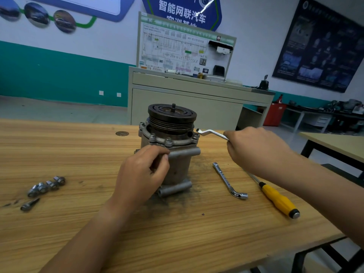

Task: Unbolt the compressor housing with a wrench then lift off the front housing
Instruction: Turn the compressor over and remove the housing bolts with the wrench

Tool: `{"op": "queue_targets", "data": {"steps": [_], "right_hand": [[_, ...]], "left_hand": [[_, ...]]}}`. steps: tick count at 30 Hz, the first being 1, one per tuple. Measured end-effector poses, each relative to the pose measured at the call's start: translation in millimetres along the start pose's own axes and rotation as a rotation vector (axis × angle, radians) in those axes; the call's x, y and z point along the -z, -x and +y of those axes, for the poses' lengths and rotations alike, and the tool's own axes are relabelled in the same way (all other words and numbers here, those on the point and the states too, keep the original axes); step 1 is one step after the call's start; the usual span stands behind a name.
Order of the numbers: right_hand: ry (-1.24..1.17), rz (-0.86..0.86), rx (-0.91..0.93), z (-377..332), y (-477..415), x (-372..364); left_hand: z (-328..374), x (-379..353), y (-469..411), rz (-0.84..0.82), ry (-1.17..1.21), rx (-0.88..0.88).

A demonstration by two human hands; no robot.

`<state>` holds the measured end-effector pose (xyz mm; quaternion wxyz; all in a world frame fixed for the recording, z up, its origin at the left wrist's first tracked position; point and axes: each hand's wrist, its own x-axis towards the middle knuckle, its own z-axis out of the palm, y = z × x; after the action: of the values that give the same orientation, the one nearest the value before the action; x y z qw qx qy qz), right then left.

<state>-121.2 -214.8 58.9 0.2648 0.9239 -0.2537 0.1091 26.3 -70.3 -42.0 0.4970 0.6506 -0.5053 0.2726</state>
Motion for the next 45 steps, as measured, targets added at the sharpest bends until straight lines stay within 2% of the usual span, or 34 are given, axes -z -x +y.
{"op": "queue_targets", "data": {"steps": [11,17,20,27,32,35,37,39,40,45], "right_hand": [[0.266,-0.18,0.15,-34.1,3.5,27.6],[0.274,-0.041,0.169,-5.1,-8.6,11.2],[0.275,-0.027,0.168,13.8,-25.4,-6.6],[0.103,0.139,0.194,5.0,-86.1,-41.7],[0.033,0.24,0.21,-2.8,-93.1,-56.2],[-0.102,0.319,0.111,10.0,-72.3,-53.8],[-0.322,0.347,-0.002,16.6,-54.3,-49.7],[-0.509,0.311,-0.065,19.6,-37.1,-42.3],[-0.516,0.261,-0.066,20.1,-29.4,-38.0],[-0.288,0.009,-0.018,7.5,-4.5,-20.7]], "left_hand": [[1.6,0.3,0.1,-0.006,-0.029,0.003],[3.1,1.2,-0.1,-0.023,-0.005,0.018],[2.4,0.0,-0.1,-0.009,-0.017,0.043],[-1.3,-1.3,0.0,-0.011,-0.017,0.032],[-4.1,-1.6,0.8,-0.032,0.003,0.014],[-4.1,-2.7,0.9,-0.02,0.007,0.01],[-3.7,-2.8,1.2,-0.021,0.005,0.01],[-3.6,-3.0,1.4,-0.029,0.0,0.023],[-3.7,-3.4,1.7,-0.032,-0.003,0.029],[-2.8,-3.3,1.9,-0.042,-0.004,0.04]]}}
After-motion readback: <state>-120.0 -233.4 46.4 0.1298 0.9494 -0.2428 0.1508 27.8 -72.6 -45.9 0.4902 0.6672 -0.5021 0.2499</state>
